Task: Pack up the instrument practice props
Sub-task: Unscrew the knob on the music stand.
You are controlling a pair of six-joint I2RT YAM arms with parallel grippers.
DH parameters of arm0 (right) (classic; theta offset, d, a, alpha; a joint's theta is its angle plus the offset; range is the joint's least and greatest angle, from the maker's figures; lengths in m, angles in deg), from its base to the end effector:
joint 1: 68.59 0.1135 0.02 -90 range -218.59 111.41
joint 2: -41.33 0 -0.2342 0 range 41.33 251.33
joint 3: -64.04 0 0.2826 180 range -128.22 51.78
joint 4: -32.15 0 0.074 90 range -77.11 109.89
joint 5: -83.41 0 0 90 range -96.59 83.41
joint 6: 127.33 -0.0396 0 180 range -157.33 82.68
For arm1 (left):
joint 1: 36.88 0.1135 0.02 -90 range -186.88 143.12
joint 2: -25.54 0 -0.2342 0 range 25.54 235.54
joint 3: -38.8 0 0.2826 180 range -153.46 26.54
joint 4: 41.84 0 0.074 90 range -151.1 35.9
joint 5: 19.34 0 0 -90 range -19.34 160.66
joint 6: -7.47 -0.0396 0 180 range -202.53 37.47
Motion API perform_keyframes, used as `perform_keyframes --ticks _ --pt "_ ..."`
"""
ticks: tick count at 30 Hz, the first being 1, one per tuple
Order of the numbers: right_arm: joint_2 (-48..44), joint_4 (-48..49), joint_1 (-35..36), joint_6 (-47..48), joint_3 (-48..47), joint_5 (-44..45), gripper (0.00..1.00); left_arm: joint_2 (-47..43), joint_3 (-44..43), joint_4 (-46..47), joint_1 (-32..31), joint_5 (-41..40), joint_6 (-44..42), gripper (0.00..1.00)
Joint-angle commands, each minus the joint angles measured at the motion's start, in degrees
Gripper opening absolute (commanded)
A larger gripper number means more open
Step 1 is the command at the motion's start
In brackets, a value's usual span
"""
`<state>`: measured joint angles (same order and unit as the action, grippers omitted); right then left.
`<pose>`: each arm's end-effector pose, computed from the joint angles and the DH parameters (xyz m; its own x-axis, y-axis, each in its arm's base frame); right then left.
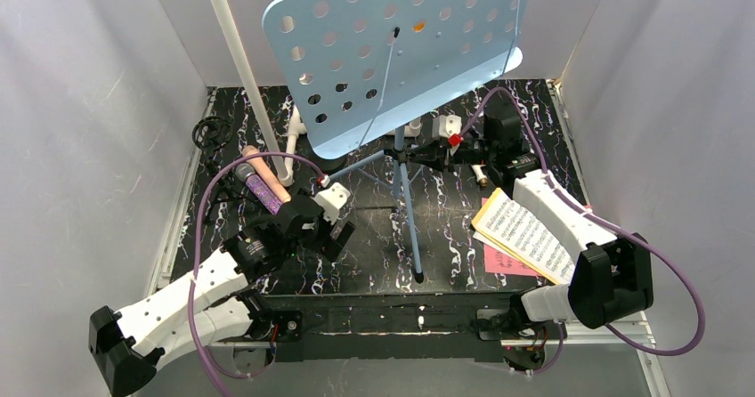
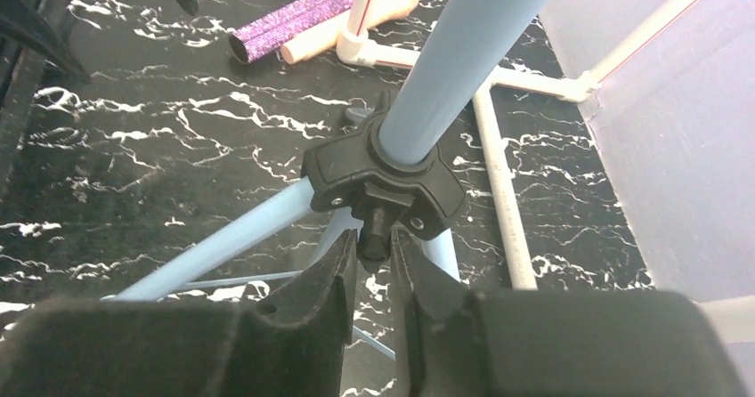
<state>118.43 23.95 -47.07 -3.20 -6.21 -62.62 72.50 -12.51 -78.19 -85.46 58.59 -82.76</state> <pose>0.3053 0.1557 0.2831 0.3331 -0.2057 -0.9202 -0.9219 0.1337 -0.3636 0.1634 -0.1726 0.2464 -0.3481 0.4005 -0.8476 0.6174 0.7783 0.1142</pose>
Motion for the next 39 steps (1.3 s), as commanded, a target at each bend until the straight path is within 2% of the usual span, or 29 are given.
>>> perform_keyframes --ticks 1,5,14,18,21,24,27,33,36,39 --pt "-2.27 -8.73 0.92 11.15 -2.51 2.3 0.21 -1.75 0.76 -0.47 0.23 -1.11 1.69 0.98" --pt "-2.89 -16.07 2.06 20.14 -4.65 5.98 0.02 -1.89 1.12 -0.5 0.22 -1.17 2.32 0.98" --pt "-4.53 -27.86 7.38 38.07 -7.18 18.23 0.01 -1.09 1.25 -0.69 0.23 -1.72 2.73 0.98" --pt "-5.17 -28.39 9.44 41.76 -6.43 26.21 0.01 -0.54 1.26 -0.77 0.23 -1.97 2.65 0.98" --pt "-5.55 -27.06 9.94 40.92 -5.84 30.48 0.03 0.0 1.3 -0.77 0.24 -2.16 2.6 0.98" --pt "-6.17 -24.5 9.88 30.04 -6.34 31.52 0.32 0.31 1.09 -0.94 0.17 -2.25 2.6 0.98" --pt "-8.28 -22.57 9.19 16.81 -4.71 30.46 0.5 -0.04 1.08 -1.21 0.23 -2.34 2.54 0.98" --pt "-12.82 -15.73 0.99 -1.85 0.7 27.72 0.66 -0.97 1.09 -1.04 0.19 -1.95 2.27 0.98" --pt "-13.99 -14.24 -3.44 -11.65 2.69 18.78 0.74 -0.98 0.83 -1.13 0.17 -1.92 2.42 0.98" --pt "-14.27 -7.07 -7.63 -27.31 6.59 8.66 0.81 -1.48 0.81 -1.3 0.16 -1.99 2.7 0.98"
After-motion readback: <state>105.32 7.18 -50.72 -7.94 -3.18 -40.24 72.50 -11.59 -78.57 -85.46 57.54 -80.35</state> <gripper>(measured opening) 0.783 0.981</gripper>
